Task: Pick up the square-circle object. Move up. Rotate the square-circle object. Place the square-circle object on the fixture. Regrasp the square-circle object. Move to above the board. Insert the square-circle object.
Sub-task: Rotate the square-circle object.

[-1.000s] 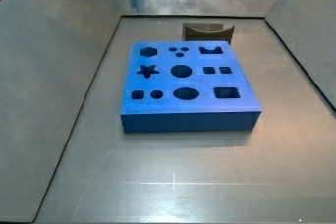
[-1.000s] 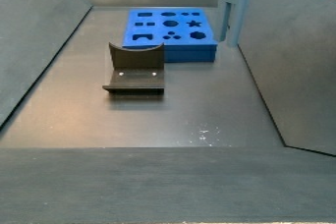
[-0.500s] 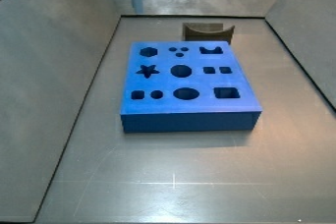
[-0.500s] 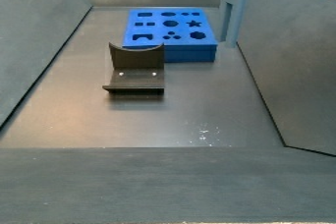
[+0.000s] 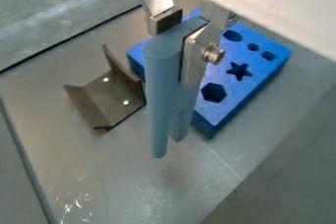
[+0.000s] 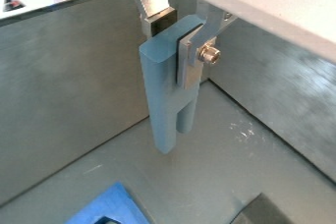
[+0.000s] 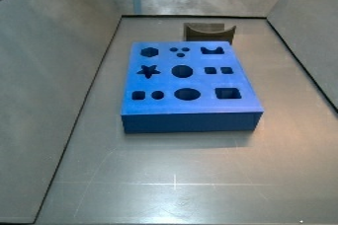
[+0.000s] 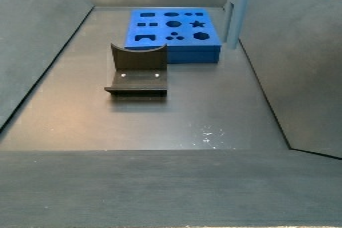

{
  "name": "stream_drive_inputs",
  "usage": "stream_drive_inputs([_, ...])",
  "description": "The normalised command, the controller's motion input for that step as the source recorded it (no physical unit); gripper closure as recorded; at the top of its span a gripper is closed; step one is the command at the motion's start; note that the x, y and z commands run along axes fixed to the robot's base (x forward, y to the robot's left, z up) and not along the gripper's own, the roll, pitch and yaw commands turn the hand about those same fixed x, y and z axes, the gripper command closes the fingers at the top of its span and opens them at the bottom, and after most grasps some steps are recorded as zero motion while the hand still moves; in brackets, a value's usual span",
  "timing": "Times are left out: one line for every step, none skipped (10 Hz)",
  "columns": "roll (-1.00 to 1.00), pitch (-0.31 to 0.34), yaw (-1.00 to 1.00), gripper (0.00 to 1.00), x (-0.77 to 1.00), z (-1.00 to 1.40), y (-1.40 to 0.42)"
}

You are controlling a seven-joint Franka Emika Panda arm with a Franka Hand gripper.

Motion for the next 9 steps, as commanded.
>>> stream_drive_inputs([-0.18, 0.099, -0.36, 1.00, 0.01, 0.01, 0.01])
stream_drive_inputs([-0.18, 0.098, -0.24, 1.00, 0.01, 0.01, 0.01])
stream_drive_inputs([-0.18, 0.097, -0.15, 1.00, 0.00, -1.00, 0.00])
stream_drive_inputs([-0.18, 0.083, -0.11, 1.00, 0.01, -1.00, 0.00])
stream_drive_inputs([-0.18, 0.040, -0.09, 1.00, 0.03, -1.00, 0.01])
stream_drive_inputs([-0.18, 0.011, -0.07, 1.00, 0.03, -1.00, 0.01])
stream_drive_inputs([-0.19, -0.013, -0.06, 1.00, 0.03, -1.00, 0.01])
stream_drive_inputs([-0.19, -0.025, -0.06, 1.00, 0.03, -1.00, 0.01])
stream_drive_inputs([-0.19, -0.027, -0.05, 1.00, 0.03, -0.99, 0.02])
